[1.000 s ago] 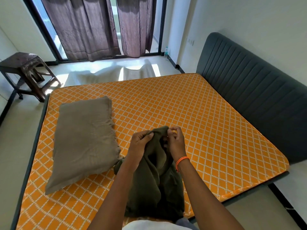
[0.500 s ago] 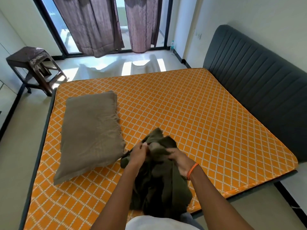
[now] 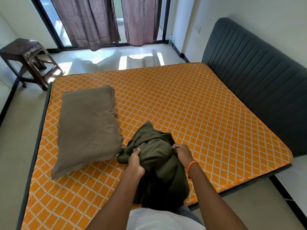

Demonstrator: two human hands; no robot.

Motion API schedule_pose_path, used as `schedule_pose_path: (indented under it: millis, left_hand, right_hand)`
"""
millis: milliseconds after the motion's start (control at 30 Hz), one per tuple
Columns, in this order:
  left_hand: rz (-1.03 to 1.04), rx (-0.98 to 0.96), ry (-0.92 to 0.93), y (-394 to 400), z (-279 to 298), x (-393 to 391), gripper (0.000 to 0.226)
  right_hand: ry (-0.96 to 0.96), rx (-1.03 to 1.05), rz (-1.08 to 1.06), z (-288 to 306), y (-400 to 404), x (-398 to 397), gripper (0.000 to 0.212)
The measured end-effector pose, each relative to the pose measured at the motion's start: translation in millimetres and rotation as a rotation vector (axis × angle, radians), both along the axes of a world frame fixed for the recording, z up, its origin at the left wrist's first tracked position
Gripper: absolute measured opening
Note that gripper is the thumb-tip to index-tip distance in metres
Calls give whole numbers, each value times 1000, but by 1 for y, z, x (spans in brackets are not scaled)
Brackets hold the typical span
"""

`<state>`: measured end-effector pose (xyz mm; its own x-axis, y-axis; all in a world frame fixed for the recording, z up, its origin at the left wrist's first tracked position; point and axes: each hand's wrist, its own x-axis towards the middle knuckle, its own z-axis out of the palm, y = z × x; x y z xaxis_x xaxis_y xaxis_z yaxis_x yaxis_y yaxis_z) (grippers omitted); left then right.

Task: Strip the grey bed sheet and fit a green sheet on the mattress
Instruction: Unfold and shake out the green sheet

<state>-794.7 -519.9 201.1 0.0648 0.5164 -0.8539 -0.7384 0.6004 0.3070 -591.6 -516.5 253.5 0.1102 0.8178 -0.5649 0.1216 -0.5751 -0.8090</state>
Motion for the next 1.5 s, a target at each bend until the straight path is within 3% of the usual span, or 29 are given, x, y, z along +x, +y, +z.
schedule_pose_path:
  millis: [100,200,267,333,400,467,533,633,700,767,800,967,1033,1100,1133,1200,1267,1300,1333,1400,1467,1500]
  left_hand:
    - [-81,23,82,7,-5,2,43]
    - [-128,89,103,1,8,5,47]
    - [-139,211,130,-2,16,4,57]
    - [-166,321,196,-5,25,4,67]
    - [-242,412,266,-10,42,6,76]
    - [-396,511,218,-15,60,8,79]
    - [-602,569,95,-20,76,12,75]
    - [-802,555,-17,-24,78,16,62]
    - [-933,594,-95,-26,72,17,58]
    - [-1016,628,-132,-28,60,18,50]
    - [-996,606,-92,-28,59,19,44]
    - [-512,406,425,-15,45,18,25]
    - [-396,368,557,-9,39,10,49]
    - [-466,355,700,-5,30,2,93]
    - [-521,350,765,-4,27,2,101]
    - [-522,412,703,-7,28,6,77]
    - [-441,502,625,-9,31,13,24]
    - [-392,534,641,-9,34,16,8]
    - [-345,548,643,-7,39,17,8]
    - [-265,535,596,0,50,18,15]
    - [-187,495,547,8,63,16,18]
    - [-150,482,534,12,67,14,18]
  right_hand:
    - [-105,-199,301,18,-5,-9,14]
    - [-111,-465,538,22,-13,-14,34]
    - [-234,-314,466,6,-10,-19,21]
    - [-426,21,236,-7,-8,-29,12]
    - [-365,276,30,0,-6,-41,8]
    - [-252,401,22,20,-1,-50,13]
    - [-246,372,138,38,10,-53,25]
    - [-630,168,354,57,24,-51,54]
    - [-874,171,346,53,28,-50,49]
    - [-864,228,270,47,31,-50,21]
    - [-768,242,228,43,33,-48,10]
    - [-371,310,158,34,35,-27,30]
    - [-177,315,156,41,34,-20,28]
    - [53,319,148,54,34,-15,22]
    - [152,319,146,62,34,-13,22]
    - [305,320,135,77,34,-12,24]
    - [422,331,100,87,35,-11,22]
    - [464,328,69,89,36,-10,20]
    - [498,327,32,90,37,-9,18]
    - [350,353,-7,83,44,-7,17]
    - [-125,372,16,66,50,-2,19]
    - [-331,339,25,58,50,-1,30]
